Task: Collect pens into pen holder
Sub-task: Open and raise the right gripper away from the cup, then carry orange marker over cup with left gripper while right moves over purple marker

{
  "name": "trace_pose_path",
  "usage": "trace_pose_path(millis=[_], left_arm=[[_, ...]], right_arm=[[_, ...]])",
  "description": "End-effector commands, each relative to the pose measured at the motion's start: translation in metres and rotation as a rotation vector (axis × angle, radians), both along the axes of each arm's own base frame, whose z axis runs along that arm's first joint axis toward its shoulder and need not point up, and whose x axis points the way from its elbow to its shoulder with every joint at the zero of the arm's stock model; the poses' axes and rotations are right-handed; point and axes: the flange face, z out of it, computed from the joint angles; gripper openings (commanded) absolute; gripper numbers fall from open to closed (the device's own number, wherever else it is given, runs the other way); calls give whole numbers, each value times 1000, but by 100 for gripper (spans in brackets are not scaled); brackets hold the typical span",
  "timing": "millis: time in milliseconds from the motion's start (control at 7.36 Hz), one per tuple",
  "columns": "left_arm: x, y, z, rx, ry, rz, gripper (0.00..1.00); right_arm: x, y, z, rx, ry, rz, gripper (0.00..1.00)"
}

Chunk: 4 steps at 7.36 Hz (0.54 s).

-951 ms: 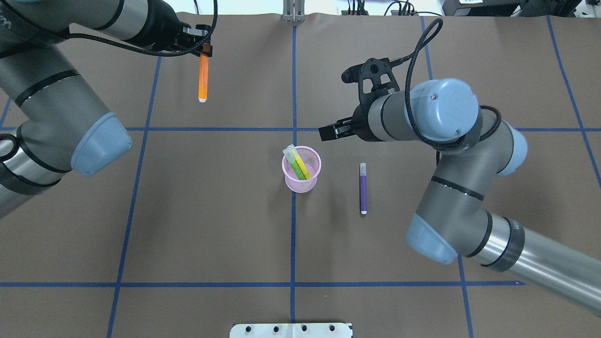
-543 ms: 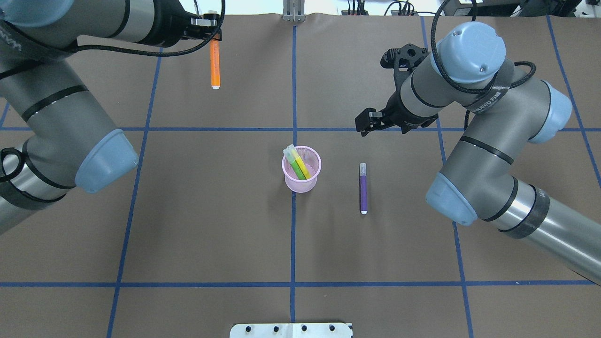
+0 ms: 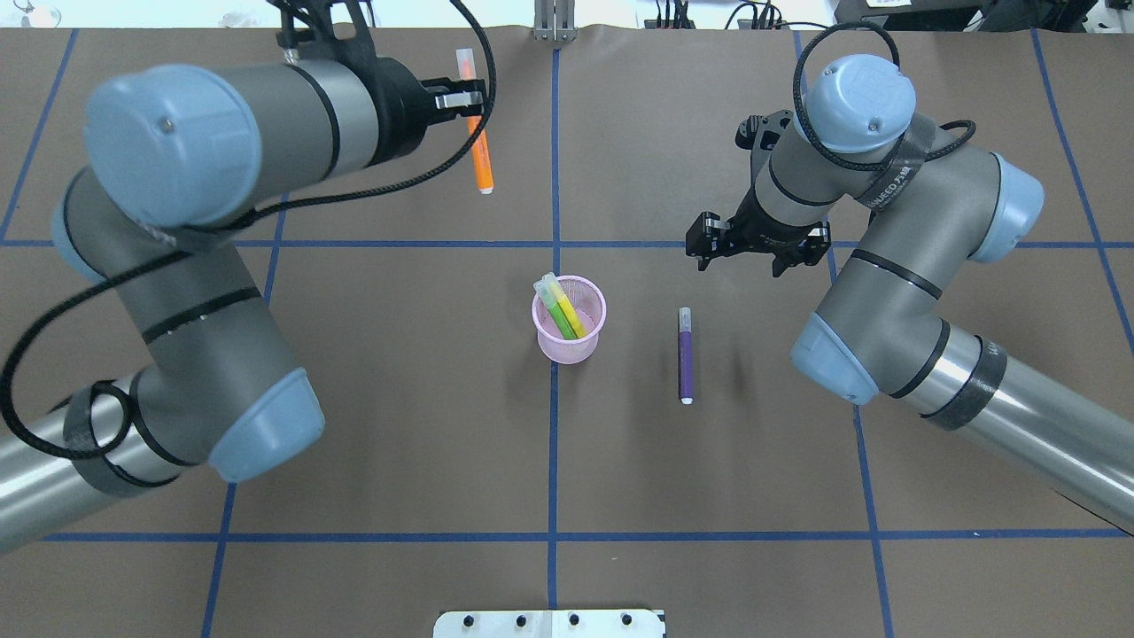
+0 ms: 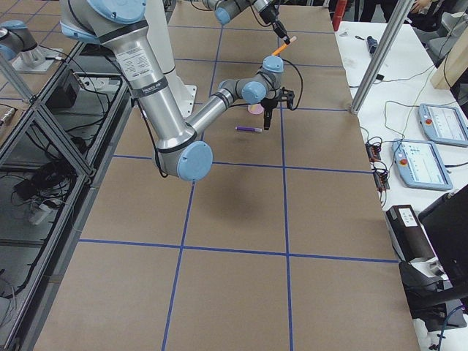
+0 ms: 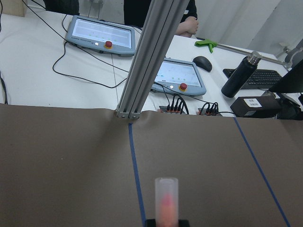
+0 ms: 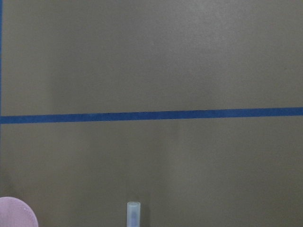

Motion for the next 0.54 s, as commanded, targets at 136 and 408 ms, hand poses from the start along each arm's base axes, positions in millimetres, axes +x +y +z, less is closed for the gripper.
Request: trace_pose_path(millis=[136, 408], left_arm=[[75, 50, 19, 30, 91, -101, 0], [91, 61, 23, 33, 94, -102, 0]], right_arm=[[-48, 16, 6, -60, 6, -28, 100], [-54, 12, 14, -41, -13, -31, 100]])
